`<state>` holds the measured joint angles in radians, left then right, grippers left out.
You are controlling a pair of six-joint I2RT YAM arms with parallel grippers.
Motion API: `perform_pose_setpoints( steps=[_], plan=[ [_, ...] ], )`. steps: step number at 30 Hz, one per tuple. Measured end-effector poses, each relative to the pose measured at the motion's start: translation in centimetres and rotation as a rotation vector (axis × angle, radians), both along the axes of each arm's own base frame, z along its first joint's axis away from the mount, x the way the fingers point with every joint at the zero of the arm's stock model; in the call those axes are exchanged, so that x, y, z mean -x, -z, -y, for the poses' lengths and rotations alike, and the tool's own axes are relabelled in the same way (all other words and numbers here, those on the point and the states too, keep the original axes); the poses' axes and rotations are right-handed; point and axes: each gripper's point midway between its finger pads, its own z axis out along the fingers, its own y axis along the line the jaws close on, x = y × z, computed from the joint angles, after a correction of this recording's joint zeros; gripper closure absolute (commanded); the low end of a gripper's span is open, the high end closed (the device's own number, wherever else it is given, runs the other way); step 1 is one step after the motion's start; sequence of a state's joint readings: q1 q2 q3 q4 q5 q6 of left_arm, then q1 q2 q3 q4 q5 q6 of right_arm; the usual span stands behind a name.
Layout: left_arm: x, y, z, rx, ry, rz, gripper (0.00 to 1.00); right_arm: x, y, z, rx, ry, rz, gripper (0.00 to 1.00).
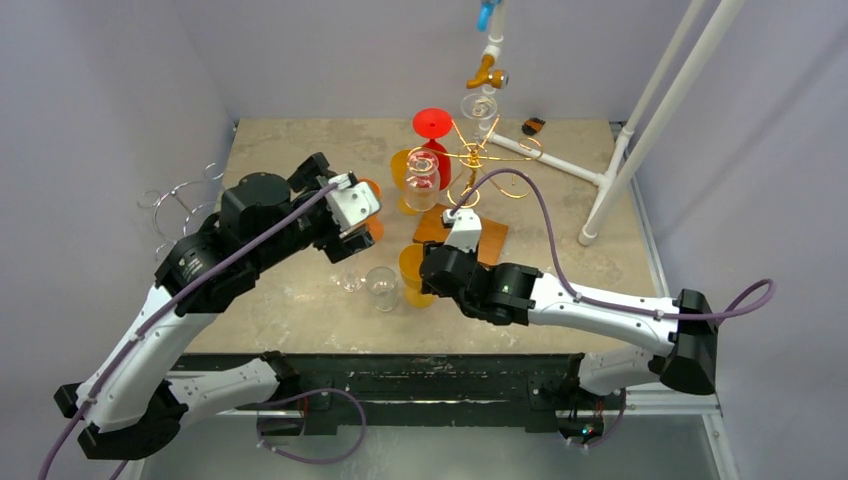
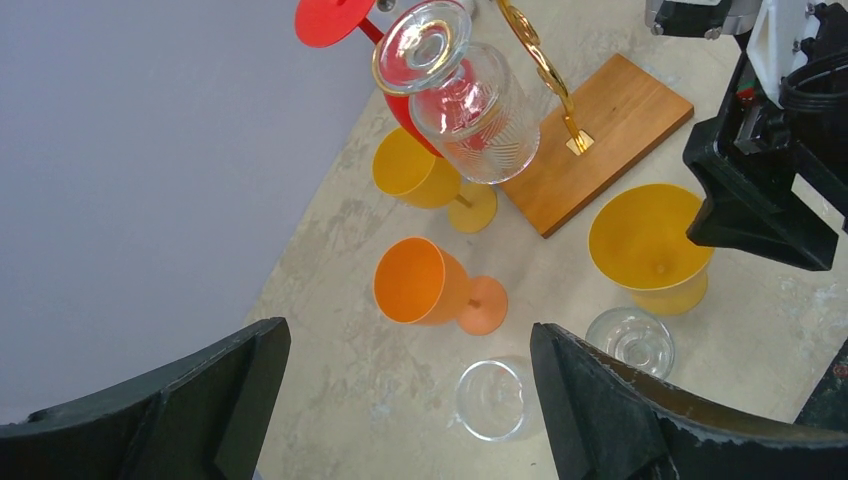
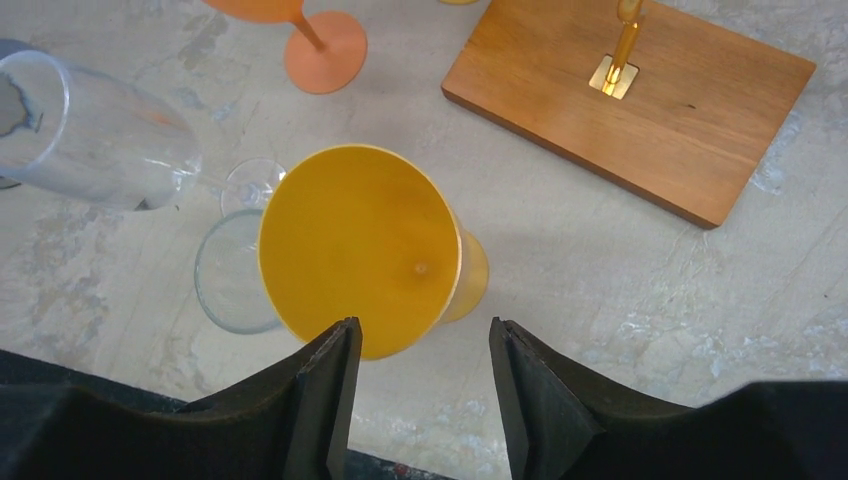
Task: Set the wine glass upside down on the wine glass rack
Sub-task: Pick up the wine glass at the center of the board, then turn the wine glass upside down at the wine rack.
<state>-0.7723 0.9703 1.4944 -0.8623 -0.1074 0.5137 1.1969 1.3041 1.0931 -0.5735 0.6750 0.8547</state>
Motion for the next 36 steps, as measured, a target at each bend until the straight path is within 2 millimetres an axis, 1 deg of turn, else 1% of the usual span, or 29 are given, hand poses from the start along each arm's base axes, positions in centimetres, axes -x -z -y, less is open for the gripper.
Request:
perform_pose_setpoints(
  steps=[3,7,10,12,13,15,16,17,20,22,27,28,29,30,34,36],
  plan=[
    [-0.5,0.7,0.7,-0.018,0.008,-0.022,0.01,-0.7,0.3,-0.5,-0.007,0.018,0.011,0.46],
    [-0.8,1.4,1.3,-0.031,0.021,-0.044,0.01,-1.4,1.5,-1.1,0.001,0.035,0.006,0.52],
    [-0.7,1.5,1.5,-0.029,0.029,-0.047,0.01,-1.9,2.5,-1.1,0.000,0.050,-0.002,0.67],
    [-0.7,1.5,1.6,-0.027,0.035,-0.049,0.01,-2.0,2.5,-1.2,-0.013,0.057,0.002,0.78],
    [-0.7,1.5,1.7,-0.027,0.040,-0.052,0.01,-2.1,2.7,-1.0,-0.014,0.061,0.001,0.83],
    [-0.6,1.6,1.9,-0.026,0.049,-0.058,0.00,-2.0,3.1,-0.5,-0.008,0.067,-0.004,0.97],
    [-0.6,1.7,2.1,-0.024,0.053,-0.062,0.00,-1.8,3.3,0.0,-0.004,0.072,-0.009,1.00],
    [-0.6,1.8,2.2,-0.024,0.058,-0.066,0.00,-1.7,3.4,0.4,-0.002,0.075,-0.010,1.00],
    [-0.6,1.9,2.9,-0.013,0.078,-0.088,0.00,-0.6,2.7,2.4,-0.016,0.073,-0.014,1.00],
    [-0.6,1.9,3.7,0.003,0.097,-0.109,0.00,0.4,1.2,4.2,-0.053,0.064,-0.007,1.00],
    [-0.2,1.5,5.3,0.065,0.137,-0.165,0.00,2.4,-5.9,7.7,-0.220,0.006,0.073,1.00],
    [-0.1,1.2,5.6,0.082,0.145,-0.175,0.00,2.6,-7.0,8.1,-0.229,-0.009,0.086,1.00],
    [0.1,0.6,6.1,0.111,0.158,-0.184,0.00,3.0,-8.9,8.6,-0.242,-0.031,0.102,1.00],
    [0.0,0.6,6.3,0.116,0.162,-0.188,0.00,3.2,-10.1,8.8,-0.251,-0.044,0.115,1.00],
    [0.1,-1.2,7.8,0.200,0.188,-0.226,0.00,4.0,-16.9,9.9,-0.289,-0.113,0.186,1.00],
    [0.0,-1.9,8.5,0.232,0.197,-0.236,0.00,4.3,-19.7,10.4,-0.309,-0.141,0.218,1.00]
  ],
)
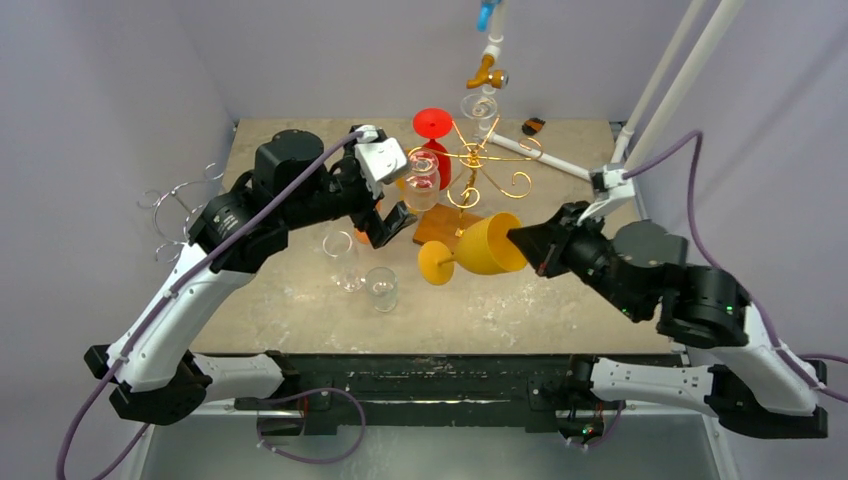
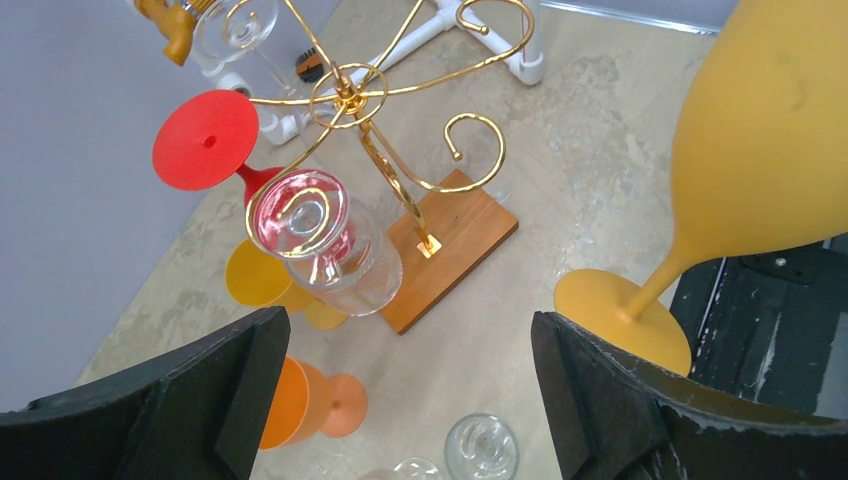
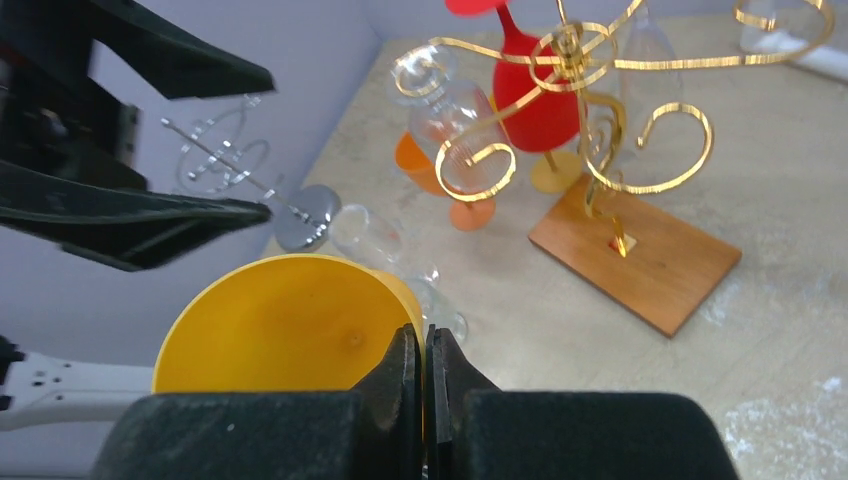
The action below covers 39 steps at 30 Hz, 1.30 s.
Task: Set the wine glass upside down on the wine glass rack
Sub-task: Turn the wine glass upside down at the wine rack.
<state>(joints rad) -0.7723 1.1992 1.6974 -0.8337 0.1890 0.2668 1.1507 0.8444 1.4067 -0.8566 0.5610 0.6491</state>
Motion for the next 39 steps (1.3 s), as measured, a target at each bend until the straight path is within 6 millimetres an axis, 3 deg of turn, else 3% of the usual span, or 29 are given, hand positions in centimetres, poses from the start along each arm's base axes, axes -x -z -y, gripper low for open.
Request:
perform_pose_setpoints(
  steps=[4,9,17,22,27,34,39],
  plan=[
    [0.1,-0.4,0.9,0.043,0.013,-0.037,0.00,0.7,-5.9,1.2,-0.072,-0.033,0.087,1.00],
    [0.8,-0.5,1.4,0.070,0.041,-0.071,0.00,1.1,-10.1,2.5,-0.111,-0.043,0.164,1.00],
    [1.9,-1.6,2.0,0.106,0.100,-0.084,0.00,-0.7,-10.4,1.5,-0.008,-0.007,0.221,1.00],
    [2.3,-1.4,2.4,0.127,0.115,-0.122,0.00,-1.9,-10.7,0.2,0.020,0.012,0.267,1.00],
    [2.1,-0.8,3.1,0.148,0.111,-0.160,0.02,-2.3,-11.9,0.3,-0.008,0.033,0.319,1.00],
    [0.2,-1.1,4.0,0.170,0.064,-0.146,0.26,-2.4,-13.9,0.4,-0.067,0.045,0.370,1.00],
    [-0.6,-1.7,4.5,0.185,0.053,-0.130,0.28,-2.5,-14.4,0.3,-0.081,0.050,0.387,1.00]
  ],
)
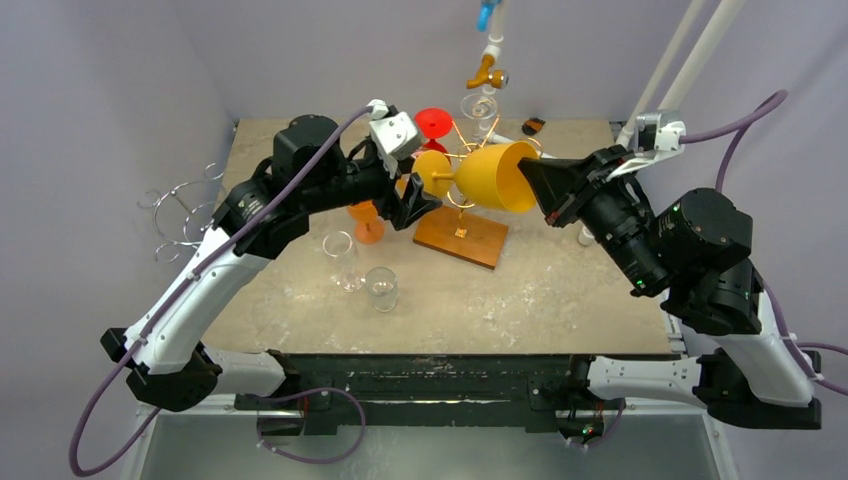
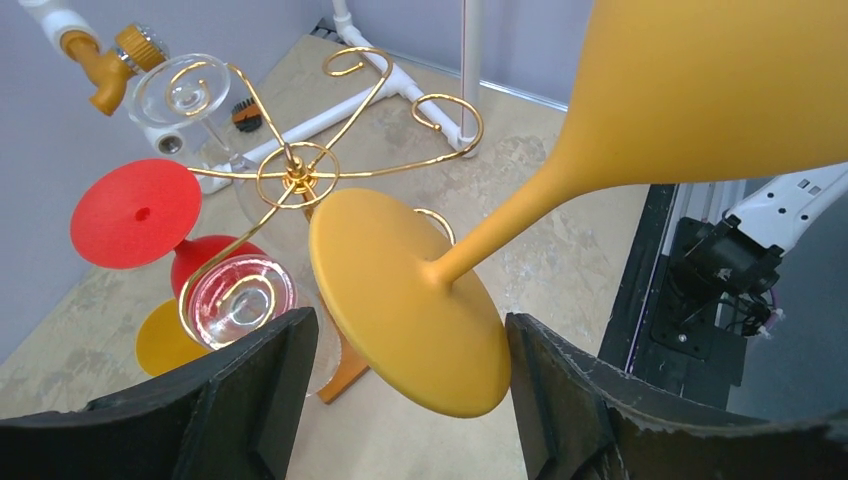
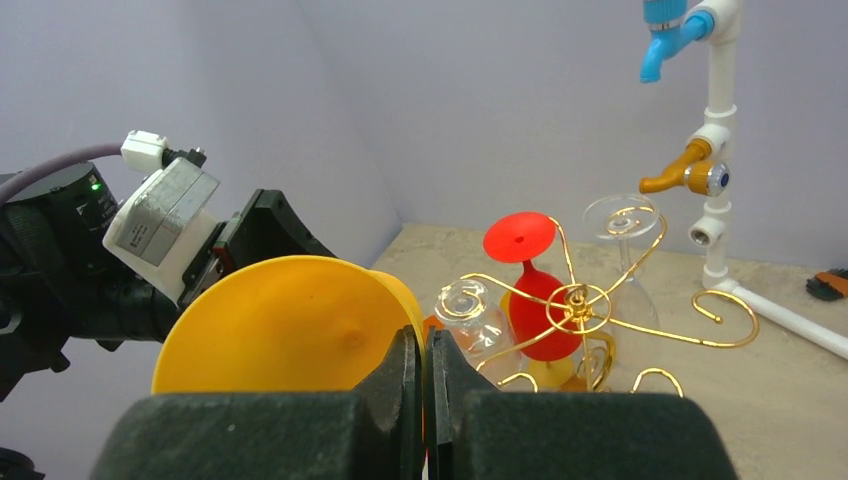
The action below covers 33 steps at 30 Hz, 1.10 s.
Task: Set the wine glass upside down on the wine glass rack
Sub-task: Turn the wine glass upside down at the wine rack.
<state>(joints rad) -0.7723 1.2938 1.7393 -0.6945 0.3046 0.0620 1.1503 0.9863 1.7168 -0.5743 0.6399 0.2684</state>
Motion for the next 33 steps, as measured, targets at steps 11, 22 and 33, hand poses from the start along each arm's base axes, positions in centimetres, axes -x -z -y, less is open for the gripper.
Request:
perform_pose_setpoints(
  steps=[11,22,33],
  plan=[
    [-0.9,-1.6,-0.3,0.047,-0.054,0.031,0.28,0.2,0.5,0.7,-0.009,0.004,0.004,1.00],
    [0.4,-2.6,0.8,0.104,0.056,-0.027,0.93,0.0,0.7,0.0,-0.024,-0.001,0.012,1.00],
    [-0.9,-6.7,-0.7,0.115,0.018,0.174,1.00,1.1,4.1,-3.5,0.058,-0.151,-0.062,0.19]
  ],
)
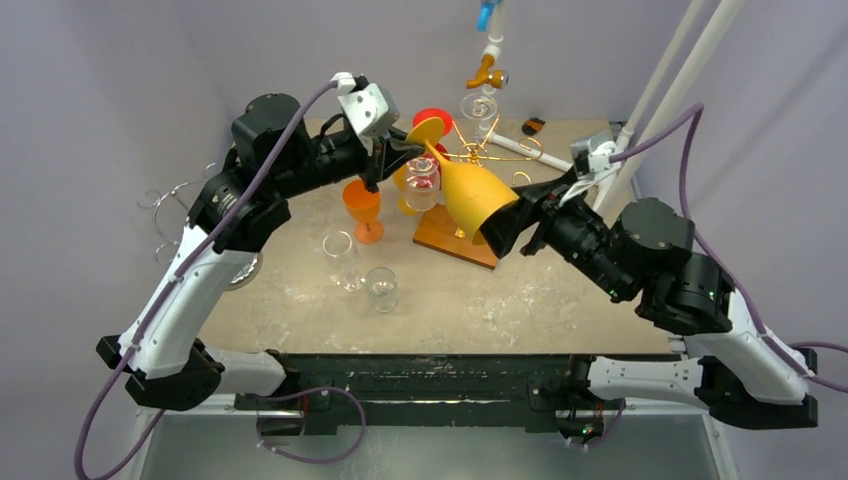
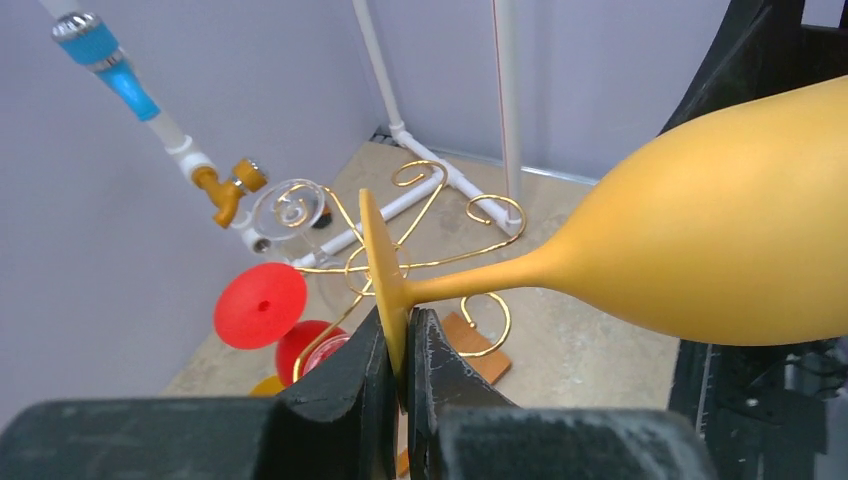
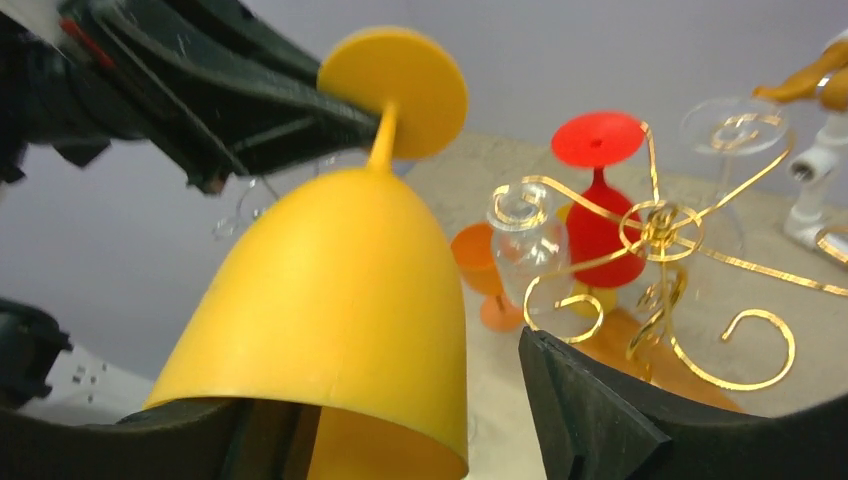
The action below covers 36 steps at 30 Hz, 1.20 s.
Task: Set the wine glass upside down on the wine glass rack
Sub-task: Turn the wine glass upside down at the wine rack.
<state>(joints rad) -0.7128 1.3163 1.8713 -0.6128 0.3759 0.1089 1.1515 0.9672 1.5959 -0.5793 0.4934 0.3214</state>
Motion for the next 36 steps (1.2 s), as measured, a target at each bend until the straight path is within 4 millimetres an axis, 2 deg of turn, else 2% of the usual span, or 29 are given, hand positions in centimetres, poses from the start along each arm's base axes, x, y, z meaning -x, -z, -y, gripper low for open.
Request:
perform_pose_setpoints(
  steps=[4,6,8,10,13,16,18,22,24,25,27,28,30,36],
  plan=[
    [0.2,-0.2,-1.0,-0.052,-0.002,0.139,1.00,1.3,3.8,-0.1,0.093,-0.067,-0.081,0.08],
    [0.8,-0.4,-1.5,-0.089,0.014,0.240,1.00,2.3,5.1,0.8,0.129,-0.092,-0.116,0.03],
    [1.3,-0.1,-2.1,-0.137,0.031,0.350,1.00,3.2,5.4,1.8,0.135,-0.114,-0.132,0.01],
    [1.8,0.3,-2.6,-0.178,0.047,0.444,1.00,4.0,5.1,3.0,0.126,-0.126,-0.139,0.01],
    [2.5,1.5,-2.9,-0.247,0.088,0.558,1.00,4.7,3.1,4.1,0.065,-0.139,-0.118,0.01],
    [2.6,2.0,-2.6,-0.286,0.120,0.645,1.00,4.8,1.5,4.2,0.028,-0.144,-0.096,0.01],
    [2.5,2.2,-2.3,-0.300,0.139,0.698,1.00,4.3,1.5,2.9,0.043,-0.146,-0.098,0.01],
    [2.8,2.3,-2.1,-0.309,0.166,0.767,1.00,2.4,3.7,-2.2,0.129,-0.172,-0.132,0.01],
    [3.0,1.7,-2.1,-0.300,0.168,0.801,1.00,1.6,5.9,-5.0,0.180,-0.194,-0.154,0.01],
    [3.1,1.5,-2.1,-0.296,0.166,0.813,1.00,1.2,7.7,-6.4,0.219,-0.203,-0.174,0.01],
    [3.4,0.8,-2.3,-0.285,0.161,0.845,1.00,0.8,10.6,-7.9,0.277,-0.220,-0.205,0.01],
    [3.6,0.6,-2.5,-0.285,0.160,0.861,1.00,0.8,11.8,-8.4,0.298,-0.232,-0.217,0.01],
    [3.7,0.4,-2.6,-0.288,0.161,0.883,1.00,0.9,12.7,-8.8,0.305,-0.247,-0.223,0.02],
    [3.9,0.0,-2.5,-0.284,0.167,0.915,1.00,1.1,12.2,-8.9,0.228,-0.259,-0.179,0.27]
  ],
)
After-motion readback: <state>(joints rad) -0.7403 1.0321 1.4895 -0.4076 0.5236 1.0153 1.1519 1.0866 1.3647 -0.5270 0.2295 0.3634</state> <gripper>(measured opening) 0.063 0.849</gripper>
